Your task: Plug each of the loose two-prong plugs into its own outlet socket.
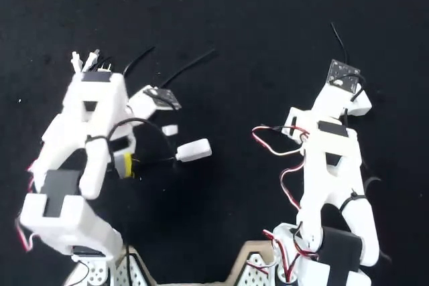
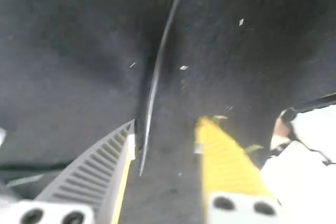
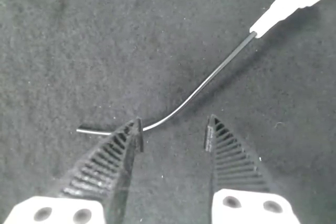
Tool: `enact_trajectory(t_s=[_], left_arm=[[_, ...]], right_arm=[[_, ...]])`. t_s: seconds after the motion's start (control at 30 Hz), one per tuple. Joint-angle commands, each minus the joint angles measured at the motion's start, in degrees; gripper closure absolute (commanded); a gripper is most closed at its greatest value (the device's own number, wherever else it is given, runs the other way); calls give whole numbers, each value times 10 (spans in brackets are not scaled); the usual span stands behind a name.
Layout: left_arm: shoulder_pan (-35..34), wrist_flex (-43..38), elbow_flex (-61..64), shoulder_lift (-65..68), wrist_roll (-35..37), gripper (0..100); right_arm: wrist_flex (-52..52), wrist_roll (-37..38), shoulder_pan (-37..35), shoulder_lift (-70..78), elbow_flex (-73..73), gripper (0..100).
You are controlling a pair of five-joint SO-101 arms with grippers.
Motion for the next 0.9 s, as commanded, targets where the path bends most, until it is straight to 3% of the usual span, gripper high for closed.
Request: enact_trajectory(t_s=[0.0, 0.13, 0.2, 0.3, 0.4, 0.5, 0.6, 0.7, 0.87], left_arm=[[-26, 6, -33, -79, -15, 773], [5, -6, -44, -121, 28, 777], [48, -48, -36, -124, 120, 779], [116, -156, -4, -124, 318, 795], [171, -272, 47, -125, 424, 797], [197, -388, 104, -125, 473, 798], [207, -455, 151, -125, 517, 798], [221, -456, 173, -132, 534, 798], [232, -369, 145, -165, 535, 798]], right_arm=[[-13, -5, 10, -21, -31, 815], [-13, -5, 10, -21, -31, 815], [-13, -5, 10, -21, -31, 815], [-13, -5, 10, -21, -31, 815], [-13, -5, 11, -21, -31, 815], [-13, -5, 11, -21, -30, 815], [-13, -5, 11, -21, -30, 815], [-13, -5, 11, -21, -31, 815], [-13, -5, 11, -21, -31, 815]])
